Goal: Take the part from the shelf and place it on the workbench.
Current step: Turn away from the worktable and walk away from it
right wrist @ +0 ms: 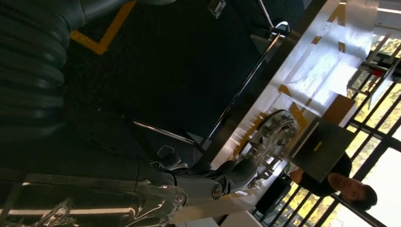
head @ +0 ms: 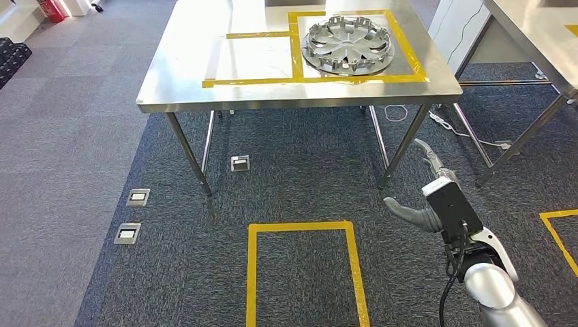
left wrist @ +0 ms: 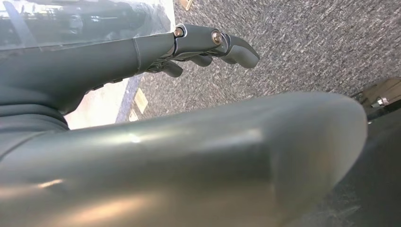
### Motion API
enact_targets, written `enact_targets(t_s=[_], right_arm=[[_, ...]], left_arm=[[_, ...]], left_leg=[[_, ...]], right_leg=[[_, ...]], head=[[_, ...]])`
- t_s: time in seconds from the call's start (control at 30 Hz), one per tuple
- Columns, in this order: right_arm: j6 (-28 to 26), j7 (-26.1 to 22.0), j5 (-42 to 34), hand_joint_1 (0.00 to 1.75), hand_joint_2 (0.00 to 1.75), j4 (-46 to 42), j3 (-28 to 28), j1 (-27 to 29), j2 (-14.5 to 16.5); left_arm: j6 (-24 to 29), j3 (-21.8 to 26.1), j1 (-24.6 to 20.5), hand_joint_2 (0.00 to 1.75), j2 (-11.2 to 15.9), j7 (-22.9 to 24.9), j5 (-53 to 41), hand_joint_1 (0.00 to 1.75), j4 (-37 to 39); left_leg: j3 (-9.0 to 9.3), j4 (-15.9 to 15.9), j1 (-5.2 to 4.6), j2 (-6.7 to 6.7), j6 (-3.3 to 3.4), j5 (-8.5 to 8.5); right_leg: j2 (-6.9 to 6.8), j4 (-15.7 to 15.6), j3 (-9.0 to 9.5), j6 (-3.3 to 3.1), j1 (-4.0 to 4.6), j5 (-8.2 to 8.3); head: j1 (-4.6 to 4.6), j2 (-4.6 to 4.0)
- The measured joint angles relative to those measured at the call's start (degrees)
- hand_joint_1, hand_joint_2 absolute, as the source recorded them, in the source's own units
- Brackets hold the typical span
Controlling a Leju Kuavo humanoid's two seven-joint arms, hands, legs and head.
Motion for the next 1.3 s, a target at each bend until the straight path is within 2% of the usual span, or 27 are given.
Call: enact_targets(t_s=[0.3, 0.5, 1.03, 1.07, 1.17, 1.2, 1.3], right_arm=[[3.06, -1.33, 0.9, 0.0, 1.75, 12.63, -5.84, 6.49, 4.12], [5.09, -2.22, 1.52, 0.0, 1.75, 21.42, -9.84, 10.89, 7.31], [10.53, -4.57, 3.17, 0.0, 1.75, 46.72, -21.44, 21.71, 17.13], [10.88, -4.72, 3.28, 0.0, 1.31, 48.21, -22.17, 22.31, 17.71], [11.96, -5.16, 3.55, 0.0, 0.0, 52.1, -23.98, 24.02, 19.32], [12.27, -5.31, 3.65, 0.0, 0.0, 53.22, -24.51, 24.45, 19.77], [12.78, -5.58, 3.83, 0.0, 0.0, 55.93, -25.85, 25.13, 20.82]], left_arm=[[-2.12, 9.46, 2.52, 1.75, 0.08, -1.43, -3.62, 0.0, -1.22], [-3.55, 16.18, 4.28, 1.75, 0.27, -2.41, -6.03, 0.0, -2.06], [-7.27, 34.85, 9.04, 1.75, 0.63, -4.93, -12.42, 0.0, -4.44], [-7.52, 35.96, 9.28, 1.75, 0.66, -5.09, -12.85, 0.0, -4.56], [-8.25, 38.93, 10.03, 0.44, 0.74, -5.57, -14.08, 0.0, -4.89], [-8.47, 39.78, 10.22, 0.0, 0.78, -5.72, -14.41, 0.0, -4.95], [-8.79, 41.84, 10.59, 0.0, 0.82, -5.95, -15.13, 0.0, -5.18]], left_leg=[[-0.07, -0.03, -0.04, 0.0, -0.25, -0.24], [-0.08, -0.03, -0.07, 0.0, -0.18, -0.33], [0.05, -0.06, -0.07, 0.05, -0.2, -0.67], [0.06, -0.06, -0.07, 0.05, -0.21, -0.69], [0.09, -0.07, -0.07, 0.04, -0.24, -0.76], [0.1, -0.07, -0.07, 0.04, -0.25, -0.77], [0.12, -0.07, -0.07, 0.05, -0.27, -0.8]], right_leg=[[0.0, -0.14, 0.0, 0.01, -0.06, -0.15], [0.01, -0.21, 0.01, 0.09, -0.1, -0.2], [0.1, -0.25, 0.14, 0.18, -0.11, -0.51], [0.09, -0.25, 0.16, 0.17, -0.11, -0.54], [0.09, -0.25, 0.19, 0.15, -0.11, -0.58], [0.09, -0.25, 0.2, 0.15, -0.11, -0.58], [0.1, -0.25, 0.21, 0.15, -0.11, -0.59]], head=[[0.03, 0.01], [0.02, 0.0], [0.02, -0.01], [0.03, -0.01], [0.01, -0.01], [0.01, 0.0], [0.01, 0.01]])
